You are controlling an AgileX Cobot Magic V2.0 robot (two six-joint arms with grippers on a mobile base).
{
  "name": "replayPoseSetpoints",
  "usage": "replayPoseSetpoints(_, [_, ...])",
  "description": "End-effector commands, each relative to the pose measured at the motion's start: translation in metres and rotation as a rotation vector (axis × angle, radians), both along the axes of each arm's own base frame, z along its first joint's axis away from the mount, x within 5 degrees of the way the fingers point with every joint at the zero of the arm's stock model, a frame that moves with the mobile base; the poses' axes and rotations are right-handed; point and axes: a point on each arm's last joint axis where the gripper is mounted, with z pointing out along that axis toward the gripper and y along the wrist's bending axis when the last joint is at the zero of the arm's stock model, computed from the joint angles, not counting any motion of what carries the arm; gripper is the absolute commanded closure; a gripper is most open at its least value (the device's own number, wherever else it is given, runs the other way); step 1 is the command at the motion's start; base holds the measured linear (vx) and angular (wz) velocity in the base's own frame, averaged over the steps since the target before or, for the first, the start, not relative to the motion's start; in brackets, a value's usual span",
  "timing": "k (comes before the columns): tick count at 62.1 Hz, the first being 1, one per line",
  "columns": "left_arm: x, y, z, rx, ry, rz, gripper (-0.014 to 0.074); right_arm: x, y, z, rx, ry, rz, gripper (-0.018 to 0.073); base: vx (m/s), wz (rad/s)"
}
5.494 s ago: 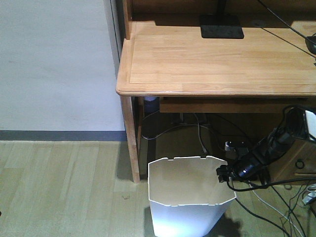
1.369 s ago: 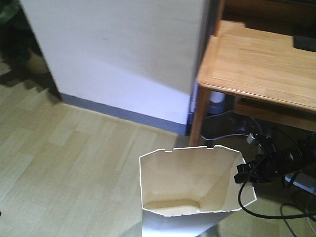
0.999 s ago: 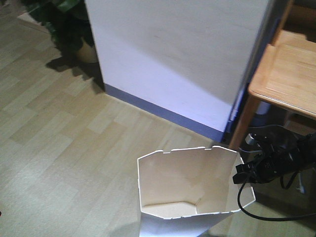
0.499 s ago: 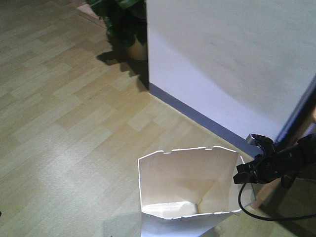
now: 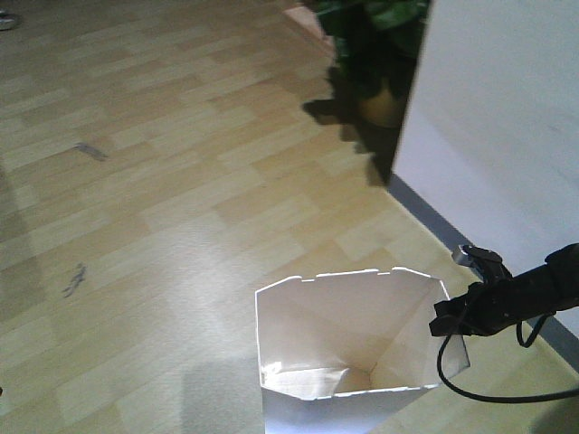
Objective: Move trash bin to bedside with robot
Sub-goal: 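Drive the base toward the bed carrying the bin in the right gripper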
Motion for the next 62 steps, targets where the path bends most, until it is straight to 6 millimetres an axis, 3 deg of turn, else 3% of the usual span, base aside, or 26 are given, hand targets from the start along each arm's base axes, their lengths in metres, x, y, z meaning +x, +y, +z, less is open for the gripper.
replayPoseSetpoints(1, [0.0006, 0.0002, 0.0005, -0.010, -0.063, 0.004, 0.0602, 0.0084, 0.0144, 0.0344, 0.225, -0.047, 0.011, 0.0563, 0.17, 0.72])
replayPoseSetpoints(33, [0.0006, 0.0002, 0.0005, -0.010, -0.063, 0.004, 0.0602, 0.0084, 0.0144, 0.0344, 0.225, -0.048, 0.012, 0.0563, 0.16, 0.60])
replayPoseSetpoints(62, [0.0006, 0.0002, 0.0005, -0.010, -0.063, 0.004, 0.0602, 0.0084, 0.0144, 0.0344, 0.225, -0.048, 0.012, 0.0563, 0.23, 0.26])
